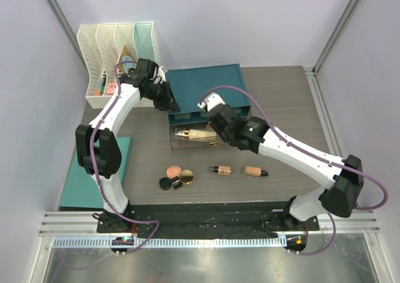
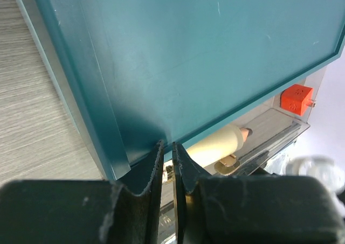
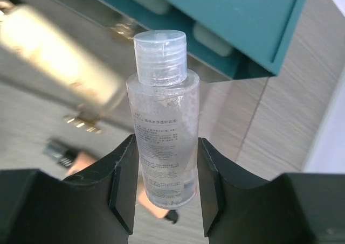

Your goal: Organize the makeup

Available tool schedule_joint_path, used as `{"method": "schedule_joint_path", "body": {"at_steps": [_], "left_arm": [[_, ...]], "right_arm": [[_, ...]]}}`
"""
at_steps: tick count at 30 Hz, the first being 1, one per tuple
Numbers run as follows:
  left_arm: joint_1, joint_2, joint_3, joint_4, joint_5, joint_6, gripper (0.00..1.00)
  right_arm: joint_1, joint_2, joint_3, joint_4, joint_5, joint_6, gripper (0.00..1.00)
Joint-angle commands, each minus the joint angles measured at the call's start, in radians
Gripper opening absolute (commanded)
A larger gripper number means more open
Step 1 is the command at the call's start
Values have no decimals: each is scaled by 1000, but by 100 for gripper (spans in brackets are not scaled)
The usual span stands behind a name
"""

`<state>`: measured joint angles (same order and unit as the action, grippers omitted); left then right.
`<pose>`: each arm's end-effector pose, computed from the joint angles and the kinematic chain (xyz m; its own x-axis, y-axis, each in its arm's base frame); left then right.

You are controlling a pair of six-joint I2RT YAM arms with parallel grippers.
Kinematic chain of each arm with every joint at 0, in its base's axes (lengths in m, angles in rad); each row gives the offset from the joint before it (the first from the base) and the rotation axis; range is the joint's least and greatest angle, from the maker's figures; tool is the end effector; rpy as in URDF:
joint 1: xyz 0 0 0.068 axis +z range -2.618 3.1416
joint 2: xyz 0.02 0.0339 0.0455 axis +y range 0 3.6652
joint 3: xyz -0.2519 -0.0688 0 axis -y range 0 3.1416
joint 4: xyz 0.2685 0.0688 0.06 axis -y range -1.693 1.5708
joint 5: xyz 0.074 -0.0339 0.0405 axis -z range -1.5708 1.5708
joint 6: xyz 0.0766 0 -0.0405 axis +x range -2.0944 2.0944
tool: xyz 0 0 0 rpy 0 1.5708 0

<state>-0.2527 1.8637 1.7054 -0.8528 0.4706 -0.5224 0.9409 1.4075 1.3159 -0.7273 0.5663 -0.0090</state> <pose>0.4201 -0.1444 0.2510 -0.9386 -0.2170 -0.2684 -0.0143 0.8014 -0.5979 0.2374 0.2559 0.2960 -0.4260 -0.5973 -0.6795 -0.4699 0.7879 -0.3980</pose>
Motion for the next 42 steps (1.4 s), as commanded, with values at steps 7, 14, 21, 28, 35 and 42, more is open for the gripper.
{"method": "schedule_joint_path", "body": {"at_steps": [7, 14, 21, 28, 35, 42], "left_arm": [[-2, 80, -15, -94, -43, 35, 14], [-2, 89, -10, -98, -44, 38, 14], [-2, 103, 5, -106, -36, 38, 14], [-2, 95, -13, -92, -33, 35, 15], [-2, 101, -16, -81, -29, 32, 15], [-2, 103, -23, -75, -33, 27, 15]], "right_arm": [[-103, 172, 138, 89, 17, -190, 9], [-111, 208, 143, 89, 9, -169, 64], [-114, 170, 157, 88, 24, -149, 73], [-113, -25, 56, 51, -222, -63, 73], [-111, -169, -159, 6, -500, -33, 71], [-103, -185, -260, 5, -552, 7, 69]]}}
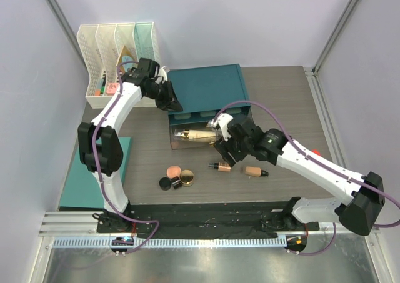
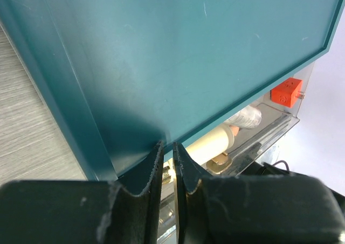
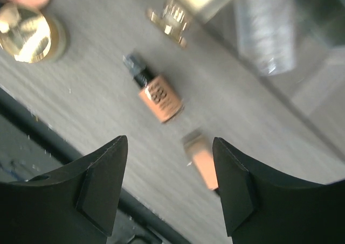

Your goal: Organize the makeup

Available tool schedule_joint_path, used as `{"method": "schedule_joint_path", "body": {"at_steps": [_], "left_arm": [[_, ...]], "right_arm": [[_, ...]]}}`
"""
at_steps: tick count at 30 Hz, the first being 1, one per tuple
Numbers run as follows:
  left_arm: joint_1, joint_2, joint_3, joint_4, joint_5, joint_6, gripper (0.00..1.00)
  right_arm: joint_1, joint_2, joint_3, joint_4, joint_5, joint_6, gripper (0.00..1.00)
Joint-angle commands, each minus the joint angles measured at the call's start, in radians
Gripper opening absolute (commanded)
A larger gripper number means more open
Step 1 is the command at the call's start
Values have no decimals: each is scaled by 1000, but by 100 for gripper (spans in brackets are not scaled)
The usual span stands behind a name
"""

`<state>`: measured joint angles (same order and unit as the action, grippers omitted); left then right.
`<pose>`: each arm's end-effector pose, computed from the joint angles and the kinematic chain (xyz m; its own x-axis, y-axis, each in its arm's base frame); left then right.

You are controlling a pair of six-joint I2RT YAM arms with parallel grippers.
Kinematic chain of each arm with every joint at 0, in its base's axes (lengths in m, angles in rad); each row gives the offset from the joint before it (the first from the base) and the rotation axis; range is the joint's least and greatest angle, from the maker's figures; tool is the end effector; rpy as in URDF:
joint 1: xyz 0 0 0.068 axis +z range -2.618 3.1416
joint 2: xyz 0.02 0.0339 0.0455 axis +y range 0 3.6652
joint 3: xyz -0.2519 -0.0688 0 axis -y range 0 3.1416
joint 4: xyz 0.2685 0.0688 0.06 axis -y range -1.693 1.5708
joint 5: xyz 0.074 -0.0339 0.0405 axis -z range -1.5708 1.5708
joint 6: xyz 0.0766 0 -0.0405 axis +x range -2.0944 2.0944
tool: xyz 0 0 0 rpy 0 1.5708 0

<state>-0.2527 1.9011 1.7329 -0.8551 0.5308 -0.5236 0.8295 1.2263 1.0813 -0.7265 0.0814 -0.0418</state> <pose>0.4254 -0.1499 0.2464 -0.9513 -0.1997 -0.2347 -0.0057 0.7728 -0.6346 0.2113 0.2215 0.2561 -0.4871 -0.5937 -0.6405 -0.7208 0.6874 -0.0891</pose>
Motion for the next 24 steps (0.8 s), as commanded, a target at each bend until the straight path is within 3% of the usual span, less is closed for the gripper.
{"method": "schedule_joint_path", "body": {"at_steps": [1, 9, 24], "left_arm": [[-2, 65, -50, -73, -94, 27, 15], [-2, 70, -44, -79, -97, 31, 15], [-2, 76, -44, -90, -101, 42, 15]], "right_arm": [[13, 7, -30, 10, -68, 40, 69], [56, 71, -141, 151, -128, 97, 67], [91, 209, -247, 395, 63, 160, 64]]}}
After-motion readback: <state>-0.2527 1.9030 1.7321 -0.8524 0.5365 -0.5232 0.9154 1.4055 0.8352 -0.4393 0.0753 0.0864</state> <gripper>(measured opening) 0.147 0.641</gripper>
